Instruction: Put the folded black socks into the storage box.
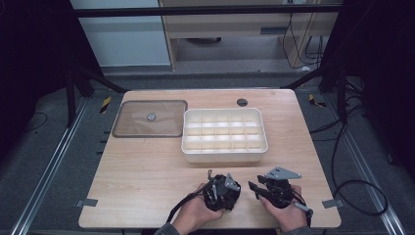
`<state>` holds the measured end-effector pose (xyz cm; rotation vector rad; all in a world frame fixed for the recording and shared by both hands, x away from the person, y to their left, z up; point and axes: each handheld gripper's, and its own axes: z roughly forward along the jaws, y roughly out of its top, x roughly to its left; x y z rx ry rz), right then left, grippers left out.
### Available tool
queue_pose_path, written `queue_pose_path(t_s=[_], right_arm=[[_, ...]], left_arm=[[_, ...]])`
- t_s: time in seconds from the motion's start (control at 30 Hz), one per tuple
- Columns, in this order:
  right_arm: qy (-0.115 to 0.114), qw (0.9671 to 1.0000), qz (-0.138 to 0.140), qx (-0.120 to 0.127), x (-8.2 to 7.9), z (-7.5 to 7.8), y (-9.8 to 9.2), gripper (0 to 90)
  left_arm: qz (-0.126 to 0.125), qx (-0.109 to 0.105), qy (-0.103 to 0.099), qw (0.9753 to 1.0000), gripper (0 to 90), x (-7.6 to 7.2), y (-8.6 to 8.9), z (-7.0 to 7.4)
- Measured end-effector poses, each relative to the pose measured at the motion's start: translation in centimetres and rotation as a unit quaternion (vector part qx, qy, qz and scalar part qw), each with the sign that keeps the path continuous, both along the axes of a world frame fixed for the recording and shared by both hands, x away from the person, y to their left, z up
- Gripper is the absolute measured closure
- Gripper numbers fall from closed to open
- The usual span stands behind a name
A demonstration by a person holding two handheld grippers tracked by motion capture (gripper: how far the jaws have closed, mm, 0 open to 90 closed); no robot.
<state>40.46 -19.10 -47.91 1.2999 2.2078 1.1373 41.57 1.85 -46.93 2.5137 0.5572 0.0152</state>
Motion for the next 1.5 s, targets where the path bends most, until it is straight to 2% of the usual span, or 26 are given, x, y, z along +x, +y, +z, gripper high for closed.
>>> queue_pose_path(t_s=[0.27,0.5,1.0,1.23,1.37,1.5], right_arm=[[0.000,1.0000,-0.006,0.003,0.0,0.0,-0.3,53.3],[0.003,0.9999,-0.010,0.005,0.1,0.0,-0.4,51.8],[0.005,0.9999,-0.009,0.011,0.1,-0.1,-0.4,50.7],[0.007,0.9998,-0.010,0.015,0.1,-0.1,-0.5,49.4],[0.005,0.9998,-0.011,0.017,0.1,0.0,-0.5,49.4],[0.006,0.9997,-0.012,0.019,0.1,0.0,-0.5,49.2]], left_arm=[[0.006,-0.001,-0.004,1.0000,83.6,0.1,-0.1,0.3],[0.019,-0.005,-0.017,0.9996,73.9,0.4,0.2,1.2],[0.053,-0.015,-0.034,0.9979,61.2,1.3,2.1,2.6],[0.065,-0.027,-0.031,0.9971,53.5,1.5,2.9,3.3],[0.063,-0.033,-0.025,0.9972,50.8,1.4,3.0,3.4],[0.061,-0.040,-0.029,0.9970,47.6,1.3,2.9,3.8]])
